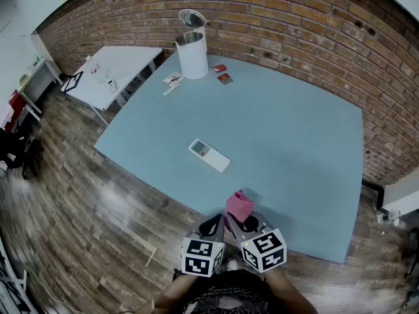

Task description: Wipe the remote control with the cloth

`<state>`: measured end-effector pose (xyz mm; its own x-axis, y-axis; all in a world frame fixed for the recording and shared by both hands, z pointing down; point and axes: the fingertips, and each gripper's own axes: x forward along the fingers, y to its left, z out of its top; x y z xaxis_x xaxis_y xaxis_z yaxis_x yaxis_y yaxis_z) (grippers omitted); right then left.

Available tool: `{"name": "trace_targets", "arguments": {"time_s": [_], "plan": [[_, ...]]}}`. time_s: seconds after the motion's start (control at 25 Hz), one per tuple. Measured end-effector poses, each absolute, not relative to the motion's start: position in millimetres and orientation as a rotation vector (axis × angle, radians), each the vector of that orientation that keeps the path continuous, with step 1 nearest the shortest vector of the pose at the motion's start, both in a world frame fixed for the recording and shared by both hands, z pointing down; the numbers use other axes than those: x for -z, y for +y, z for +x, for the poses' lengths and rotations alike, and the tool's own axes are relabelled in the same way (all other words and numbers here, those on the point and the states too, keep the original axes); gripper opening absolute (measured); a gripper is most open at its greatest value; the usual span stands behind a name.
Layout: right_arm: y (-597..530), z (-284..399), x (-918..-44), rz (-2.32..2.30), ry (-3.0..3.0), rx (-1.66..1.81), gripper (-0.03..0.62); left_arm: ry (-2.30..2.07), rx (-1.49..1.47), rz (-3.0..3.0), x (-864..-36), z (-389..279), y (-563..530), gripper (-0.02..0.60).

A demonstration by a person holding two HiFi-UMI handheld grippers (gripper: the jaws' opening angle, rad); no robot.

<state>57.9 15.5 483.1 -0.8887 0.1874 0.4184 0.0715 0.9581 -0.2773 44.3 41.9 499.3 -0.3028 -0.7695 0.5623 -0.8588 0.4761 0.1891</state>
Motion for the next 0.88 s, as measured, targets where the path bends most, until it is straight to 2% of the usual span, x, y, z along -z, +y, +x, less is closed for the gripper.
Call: {"name": "trace_targets", "arguments": {"time_s": [0.36, 0.76, 0.88], "plan": [[15.5, 48.1, -479.4, -0.219, -2.677, -0.366, 0.063, -2.153, -0.25, 1.347, -493.9, 34.4, 36.5, 0.002], [2.4, -2.8, -486.2, -0.085, -2.681, -0.425, 0.063, -2.058, -0.421, 1.538, -501.9, -37.5, 32.6, 0.003], [-4.1, -25.3, -486.2, -0.009, -2.68, -0.456, 0.063, -1.981, -0.512, 1.646, -504.2, -63.9, 26.1, 0.04]]}}
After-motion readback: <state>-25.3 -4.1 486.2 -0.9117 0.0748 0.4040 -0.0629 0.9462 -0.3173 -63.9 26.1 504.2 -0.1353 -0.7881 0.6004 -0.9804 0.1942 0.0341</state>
